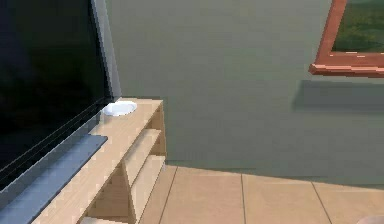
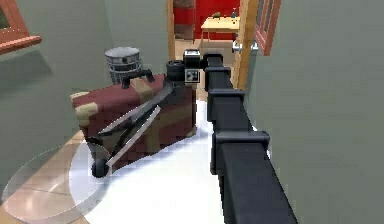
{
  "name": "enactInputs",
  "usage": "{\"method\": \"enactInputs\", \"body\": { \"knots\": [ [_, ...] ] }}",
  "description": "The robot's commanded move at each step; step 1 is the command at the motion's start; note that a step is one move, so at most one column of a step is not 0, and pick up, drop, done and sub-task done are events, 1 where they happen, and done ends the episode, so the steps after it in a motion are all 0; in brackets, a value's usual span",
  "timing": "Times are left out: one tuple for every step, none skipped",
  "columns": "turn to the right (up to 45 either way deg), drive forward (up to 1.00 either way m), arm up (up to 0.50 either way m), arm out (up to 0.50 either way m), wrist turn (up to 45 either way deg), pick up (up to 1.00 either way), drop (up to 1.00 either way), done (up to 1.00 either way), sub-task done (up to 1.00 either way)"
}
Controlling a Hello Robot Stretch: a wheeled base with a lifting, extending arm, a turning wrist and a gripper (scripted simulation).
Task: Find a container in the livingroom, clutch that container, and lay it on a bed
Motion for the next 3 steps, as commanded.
{"method": "enactInputs", "body": {
  "knots": [
    [0.0,0.00,0.00,0.00,-9.0,0.00,0.00,0.00,0.00],
    [0.0,0.00,0.00,-0.32,0.0,0.00,0.00,0.00,0.00],
    [24.0,0.00,0.00,0.00,0.0,0.00,0.00,0.00,0.00]
  ]
}}
